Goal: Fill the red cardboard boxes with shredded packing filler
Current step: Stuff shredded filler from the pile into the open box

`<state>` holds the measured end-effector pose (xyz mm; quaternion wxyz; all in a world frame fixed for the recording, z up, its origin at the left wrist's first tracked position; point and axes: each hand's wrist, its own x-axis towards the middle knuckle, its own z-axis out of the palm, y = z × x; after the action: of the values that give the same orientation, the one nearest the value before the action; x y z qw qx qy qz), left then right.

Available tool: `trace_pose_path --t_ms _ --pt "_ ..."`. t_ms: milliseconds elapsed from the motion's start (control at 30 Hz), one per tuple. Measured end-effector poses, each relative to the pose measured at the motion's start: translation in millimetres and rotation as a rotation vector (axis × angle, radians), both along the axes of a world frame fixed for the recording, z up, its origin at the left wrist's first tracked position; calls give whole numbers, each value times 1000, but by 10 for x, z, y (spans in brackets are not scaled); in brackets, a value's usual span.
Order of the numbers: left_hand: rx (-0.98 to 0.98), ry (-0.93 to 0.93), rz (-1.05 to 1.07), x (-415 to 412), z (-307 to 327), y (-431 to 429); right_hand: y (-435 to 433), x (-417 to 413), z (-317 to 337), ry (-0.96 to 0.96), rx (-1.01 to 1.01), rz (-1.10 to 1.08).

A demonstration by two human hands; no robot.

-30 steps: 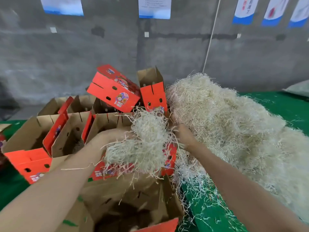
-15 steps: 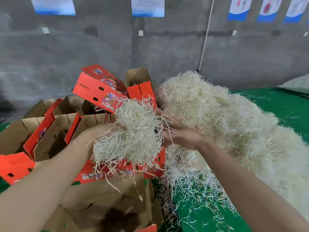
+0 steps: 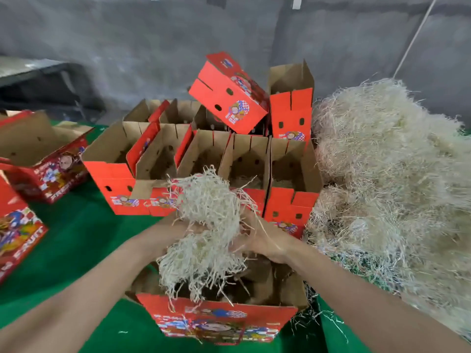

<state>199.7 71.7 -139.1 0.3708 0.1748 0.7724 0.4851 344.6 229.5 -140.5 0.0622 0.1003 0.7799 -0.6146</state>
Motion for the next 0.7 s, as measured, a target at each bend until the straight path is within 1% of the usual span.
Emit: trace_pose_path --t_ms 67,100,133,200,267,333,367,400,467,500,533,567,600,667,700 --pt "-49 19 -121 68 -23 -110 -55 -5 -121 -83 45 -63" --pt "-86 57 -141 23 -96 -163 -63 14 -161 -87 27 -104" --pt "-80 35 -148 -26 -127 -204 -67 24 -186 -87 -1 -135" --pt "-5 -63 -162 -95 -157 -264 -21 89 -268 -117 7 -184" --pt "6 -41 -216 -135 -179 -324 42 205 -286 -152 -35 -225" --pt "95 -39 -235 -145 -185 -354 121 324 -325 -164 -61 -252" --pt "106 -87 -243 -161 -196 -369 141 359 -324 -193 -57 -263" --pt "126 -180 -267 -181 -208 -386 139 375 -327 -216 -32 -280" --pt "212 -471 -346 -226 -220 -390 109 355 -350 -261 40 -347" --pt "266 -582 -367 -235 -222 -384 84 338 -349 -274 45 -386" --pt "287 -645 -353 -215 -202 -352 47 324 -327 -277 13 -409" --pt "246 -636 -324 -190 -207 -289 9 318 -314 -276 -46 -408" --pt "159 -611 -271 -147 -224 -219 -29 312 -314 -266 -126 -379" --pt "24 -459 -171 -24 -332 -89 -80 287 -350 -252 -269 -354" --pt "9 -359 -206 47 -403 -35 -108 274 -366 -260 -297 -346"
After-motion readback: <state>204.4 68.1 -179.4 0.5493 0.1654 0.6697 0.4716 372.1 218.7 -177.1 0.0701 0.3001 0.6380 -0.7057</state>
